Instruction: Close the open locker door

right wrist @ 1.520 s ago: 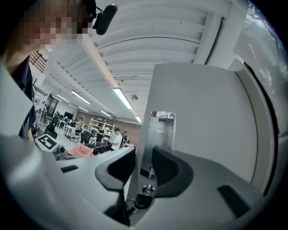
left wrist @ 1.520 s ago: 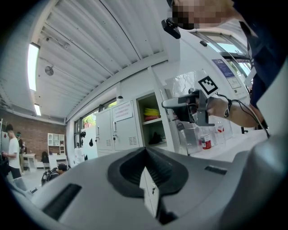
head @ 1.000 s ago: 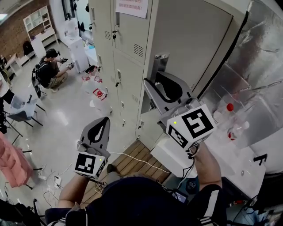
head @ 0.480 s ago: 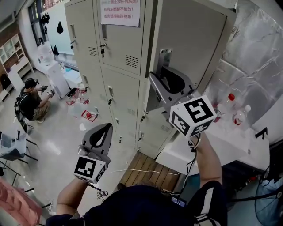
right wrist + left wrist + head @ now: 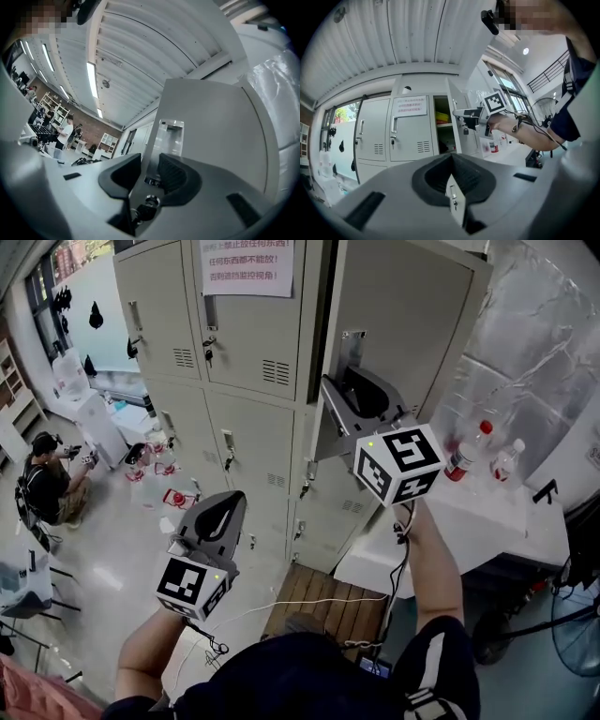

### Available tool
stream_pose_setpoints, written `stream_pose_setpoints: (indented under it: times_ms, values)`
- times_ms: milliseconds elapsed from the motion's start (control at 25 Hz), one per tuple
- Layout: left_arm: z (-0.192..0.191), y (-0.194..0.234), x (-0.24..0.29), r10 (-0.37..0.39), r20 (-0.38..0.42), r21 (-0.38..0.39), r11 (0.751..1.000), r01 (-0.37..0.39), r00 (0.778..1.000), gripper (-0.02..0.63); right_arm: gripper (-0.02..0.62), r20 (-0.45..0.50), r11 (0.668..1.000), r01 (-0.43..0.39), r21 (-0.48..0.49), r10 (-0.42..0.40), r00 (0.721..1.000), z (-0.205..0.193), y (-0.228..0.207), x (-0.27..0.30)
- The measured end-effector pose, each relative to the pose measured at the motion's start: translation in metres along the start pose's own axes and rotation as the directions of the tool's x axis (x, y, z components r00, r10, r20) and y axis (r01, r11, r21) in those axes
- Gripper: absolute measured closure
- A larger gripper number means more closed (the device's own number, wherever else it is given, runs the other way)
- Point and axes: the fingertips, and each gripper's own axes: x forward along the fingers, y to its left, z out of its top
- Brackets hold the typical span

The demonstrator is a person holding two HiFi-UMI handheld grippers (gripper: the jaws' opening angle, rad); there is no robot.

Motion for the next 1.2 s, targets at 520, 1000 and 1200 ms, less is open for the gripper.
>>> stream_pose_setpoints:
  times_ms: [520, 1000, 1200]
  values:
    - [0.033, 0.007, 0.039, -0.115, 0.085, 0.025, 0.993, 0.113, 0.990, 0.603, 0.469, -0.044, 0.997, 0.065, -0.052, -0.067, 0.997, -0.009, -0.008, 0.027]
    - [0.019, 0.025, 0.090, -0.134, 0.074, 0.033, 0.991, 0.132, 0.988, 0.603, 0.483, -0.091, 0.992, 0.112, -0.061, -0.118, 0.989, -0.023, -0.027, 0.066]
    - [0.017, 0.033, 0.107, -0.131, 0.080, 0.029, 0.991, 0.129, 0.988, 0.603, 0.491, -0.109, 0.991, 0.117, -0.059, -0.123, 0.986, -0.025, -0.031, 0.072]
